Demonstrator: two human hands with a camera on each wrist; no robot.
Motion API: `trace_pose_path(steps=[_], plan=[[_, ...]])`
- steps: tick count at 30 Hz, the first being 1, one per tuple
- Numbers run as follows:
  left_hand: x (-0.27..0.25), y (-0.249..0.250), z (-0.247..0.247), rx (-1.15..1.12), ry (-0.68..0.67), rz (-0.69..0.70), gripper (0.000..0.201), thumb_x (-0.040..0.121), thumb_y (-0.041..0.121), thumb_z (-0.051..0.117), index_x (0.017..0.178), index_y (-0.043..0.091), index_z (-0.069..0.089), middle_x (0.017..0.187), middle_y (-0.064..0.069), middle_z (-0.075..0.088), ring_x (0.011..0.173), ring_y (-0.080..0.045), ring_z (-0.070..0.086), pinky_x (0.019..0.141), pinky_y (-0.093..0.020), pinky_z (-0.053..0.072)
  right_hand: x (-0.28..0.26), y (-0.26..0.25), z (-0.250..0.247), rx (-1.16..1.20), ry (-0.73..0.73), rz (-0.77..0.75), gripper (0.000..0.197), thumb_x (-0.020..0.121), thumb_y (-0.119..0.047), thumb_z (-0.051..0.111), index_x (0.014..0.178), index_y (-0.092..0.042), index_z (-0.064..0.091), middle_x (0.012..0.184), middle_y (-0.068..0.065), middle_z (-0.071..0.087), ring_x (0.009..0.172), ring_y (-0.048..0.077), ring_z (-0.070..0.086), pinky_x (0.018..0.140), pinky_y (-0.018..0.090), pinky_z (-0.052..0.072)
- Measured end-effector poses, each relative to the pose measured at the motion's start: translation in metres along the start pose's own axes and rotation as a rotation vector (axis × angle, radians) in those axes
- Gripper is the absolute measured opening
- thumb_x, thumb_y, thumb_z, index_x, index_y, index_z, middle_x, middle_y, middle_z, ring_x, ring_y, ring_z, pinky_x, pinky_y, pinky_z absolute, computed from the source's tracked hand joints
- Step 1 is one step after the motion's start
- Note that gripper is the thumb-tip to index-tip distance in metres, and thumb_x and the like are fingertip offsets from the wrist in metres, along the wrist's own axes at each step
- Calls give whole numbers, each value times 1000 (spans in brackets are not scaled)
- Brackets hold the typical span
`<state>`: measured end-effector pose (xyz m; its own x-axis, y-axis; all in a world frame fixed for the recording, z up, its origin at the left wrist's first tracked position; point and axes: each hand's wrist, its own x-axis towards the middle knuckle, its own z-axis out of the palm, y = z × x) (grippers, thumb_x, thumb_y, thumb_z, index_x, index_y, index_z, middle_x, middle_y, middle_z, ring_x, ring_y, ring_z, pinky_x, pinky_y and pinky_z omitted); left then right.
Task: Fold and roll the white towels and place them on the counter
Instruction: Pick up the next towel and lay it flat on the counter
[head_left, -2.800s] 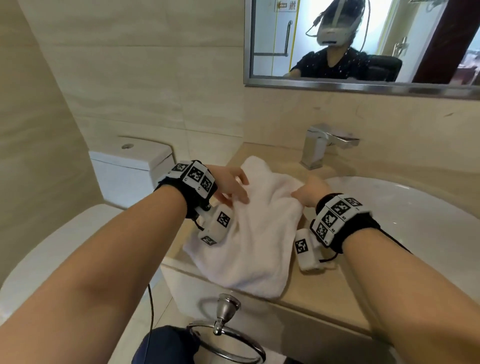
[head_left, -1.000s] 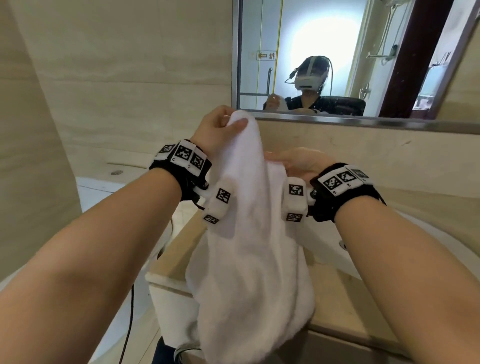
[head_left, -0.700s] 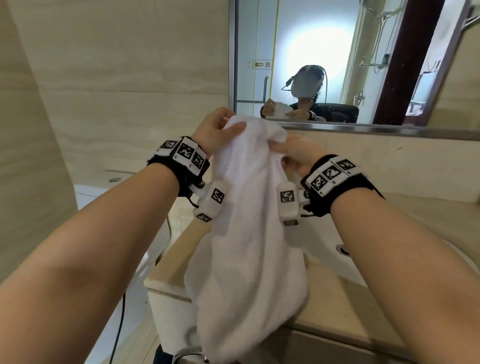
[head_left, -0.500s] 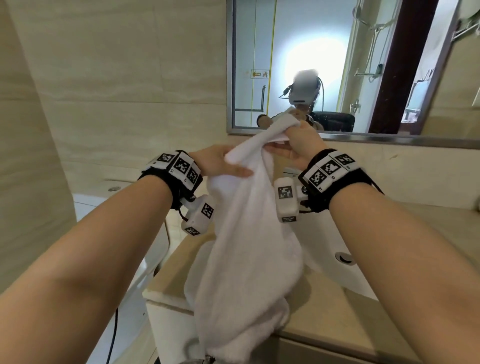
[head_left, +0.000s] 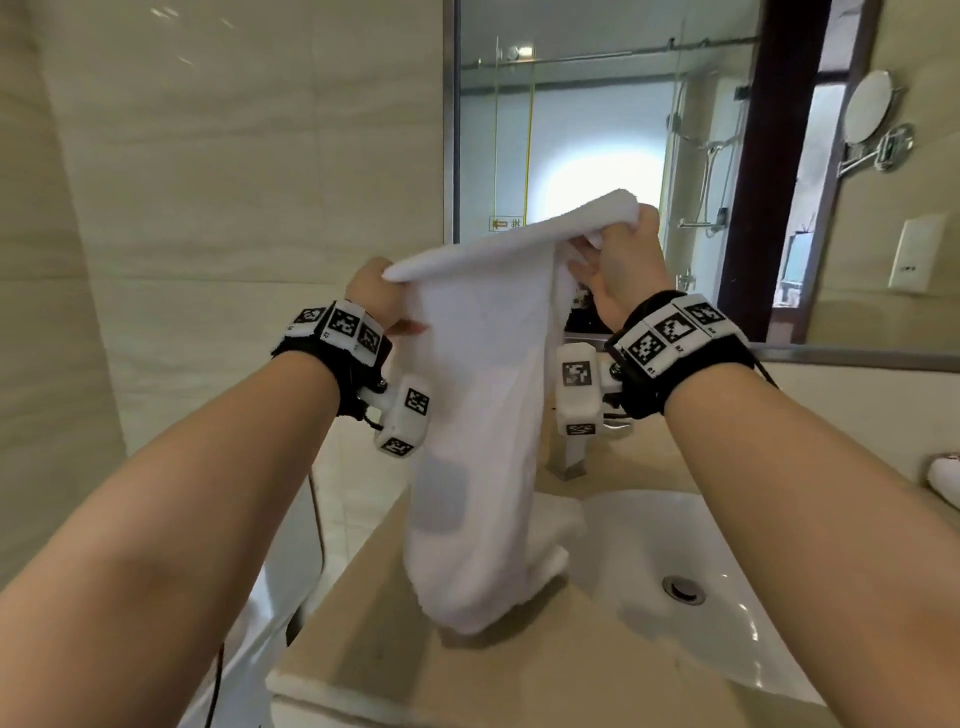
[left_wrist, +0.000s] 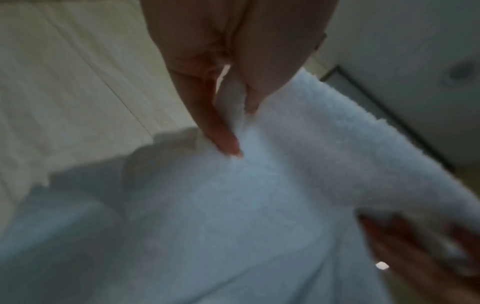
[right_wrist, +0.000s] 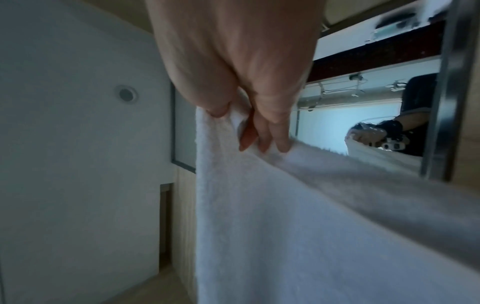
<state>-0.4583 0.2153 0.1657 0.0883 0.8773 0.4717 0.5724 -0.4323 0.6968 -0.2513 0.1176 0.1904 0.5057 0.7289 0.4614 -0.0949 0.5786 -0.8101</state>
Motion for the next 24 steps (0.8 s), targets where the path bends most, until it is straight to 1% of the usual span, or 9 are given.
trace_pose_path(steps=[3,4,6,9,12,15,19,21,24], plan=[[8,37,-10,-508,118,-2,40,93,5,51,132,-1,41,112,-14,54,86,-25,62,62,-32,56,6,-19,2,-32,39,-41,28,91,-16,40,115,-32,36,124,7,51,113,23,54,77,38,56],[11,50,-14,-570,142,6,40,94,4,48,133,-1,39,112,-14,53,83,-23,61,62,-32,57,7,-28,4,-61,41,-62,29,93,-15,40,115,-33,34,125,5,50,113,22,52,71,34,54],[12,72,-22,-610,169,94,42,93,4,50,132,-3,37,120,-17,52,101,-31,58,78,-42,57,9,-44,8,-126,23,-126,32,97,-14,37,123,-31,30,119,3,47,105,21,49,68,29,49],[15,99,-36,-581,243,211,44,88,-2,56,128,-8,37,118,-16,51,108,-30,52,84,-31,55,6,-65,16,-186,-27,-230,38,99,-17,33,135,-21,23,114,3,42,98,18,45,79,19,46],[16,123,-50,-652,302,301,44,84,1,58,124,-3,42,108,-12,54,106,-32,57,91,-47,51,3,-89,26,-200,-21,-334,42,101,-18,30,141,-18,18,122,-2,37,115,19,42,87,26,36],[14,151,-62,-693,333,417,41,84,11,55,123,5,42,104,-5,57,104,-28,60,91,-47,52,0,-117,34,-116,12,-441,43,103,-21,29,144,-18,17,123,-6,33,121,16,39,88,18,25],[9,180,-76,-712,400,580,36,92,7,47,127,4,38,102,1,54,92,-15,55,81,-36,49,-2,-135,36,-50,14,-542,42,101,-30,33,141,-29,20,128,-10,35,115,8,37,95,25,30],[7,189,-85,-700,424,642,38,92,4,43,128,4,35,106,-1,51,93,-15,53,77,-34,47,-1,-141,35,-42,0,-593,40,102,-28,33,140,-29,19,126,-11,35,112,5,37,92,18,30],[5,197,-94,-690,423,675,45,90,2,41,134,4,30,115,-6,51,97,-17,53,80,-35,47,-3,-149,35,-50,-15,-666,38,103,-23,33,138,-27,20,121,-14,37,101,-8,40,74,-4,32]])
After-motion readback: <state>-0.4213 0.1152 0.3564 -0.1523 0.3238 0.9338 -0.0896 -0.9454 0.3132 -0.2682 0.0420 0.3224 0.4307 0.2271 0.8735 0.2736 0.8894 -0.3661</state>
